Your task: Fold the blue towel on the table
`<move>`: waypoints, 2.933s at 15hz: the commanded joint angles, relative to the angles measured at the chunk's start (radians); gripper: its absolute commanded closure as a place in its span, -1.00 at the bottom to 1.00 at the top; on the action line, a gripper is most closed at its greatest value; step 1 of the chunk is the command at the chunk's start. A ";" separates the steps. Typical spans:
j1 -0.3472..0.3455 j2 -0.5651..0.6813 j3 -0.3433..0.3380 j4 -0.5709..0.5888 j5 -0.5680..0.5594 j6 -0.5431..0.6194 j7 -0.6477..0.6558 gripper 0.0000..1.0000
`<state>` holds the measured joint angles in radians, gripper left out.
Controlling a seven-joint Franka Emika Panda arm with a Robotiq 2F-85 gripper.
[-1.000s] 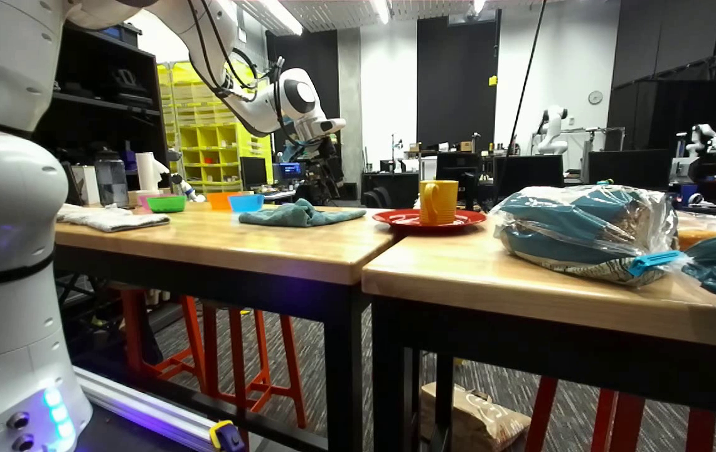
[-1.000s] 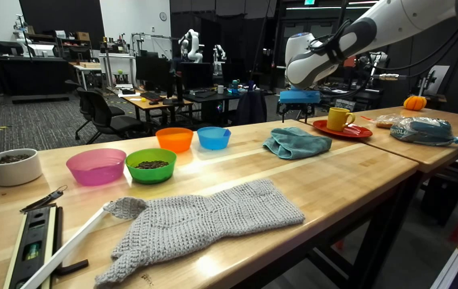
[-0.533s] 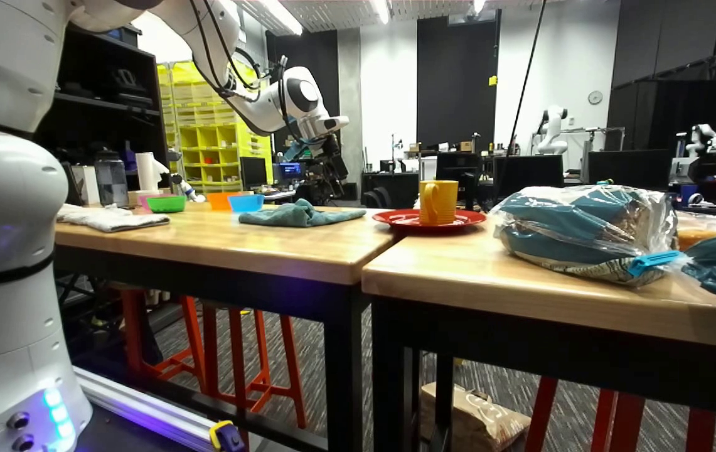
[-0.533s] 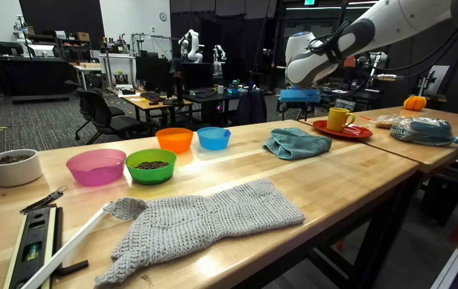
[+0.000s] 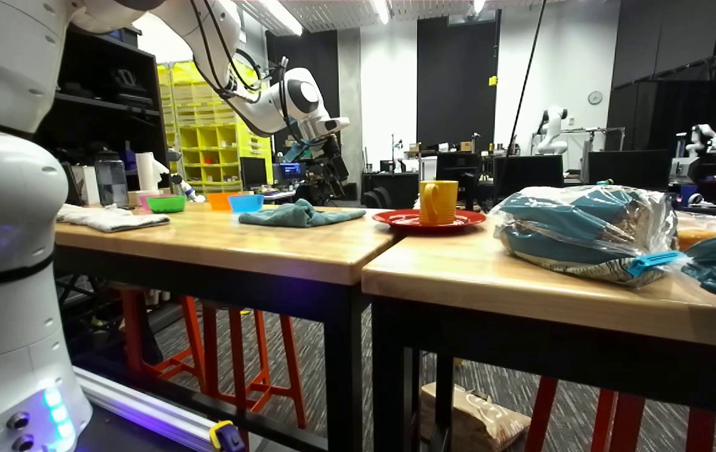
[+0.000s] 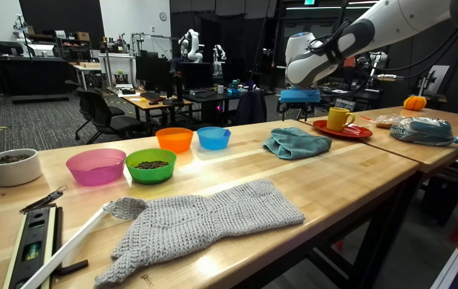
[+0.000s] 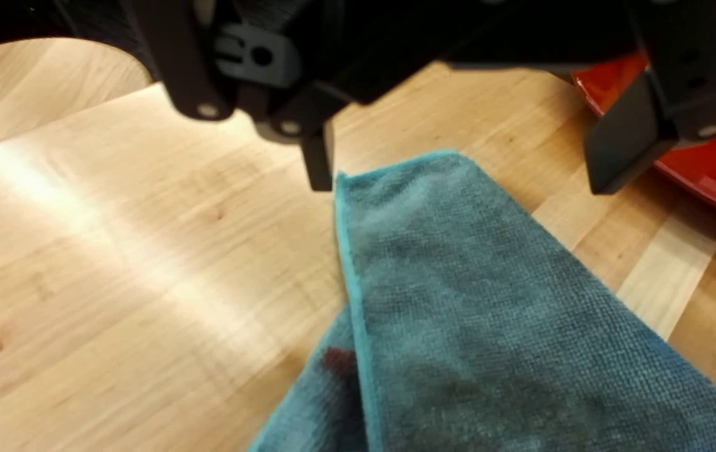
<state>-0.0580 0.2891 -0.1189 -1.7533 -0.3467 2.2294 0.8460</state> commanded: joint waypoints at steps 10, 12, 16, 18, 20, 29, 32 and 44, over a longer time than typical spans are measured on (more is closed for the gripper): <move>-0.020 0.131 -0.046 0.142 0.132 -0.013 -0.228 -1.00; -0.016 0.152 -0.052 0.160 0.139 -0.014 -0.226 -1.00; -0.014 0.193 -0.059 0.199 0.157 -0.021 -0.226 -1.00; -0.014 0.206 -0.062 0.214 0.161 -0.024 -0.228 -0.48; -0.014 0.215 -0.066 0.225 0.161 -0.029 -0.227 -0.22; 0.003 0.182 -0.080 0.208 0.145 -0.053 -0.201 1.00; 0.017 0.150 -0.086 0.185 0.137 -0.059 -0.188 0.99; 0.093 -0.132 -0.046 -0.030 0.082 -0.139 -0.094 0.99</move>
<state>0.0126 0.2782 -0.1822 -1.6618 -0.2332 2.1094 0.7071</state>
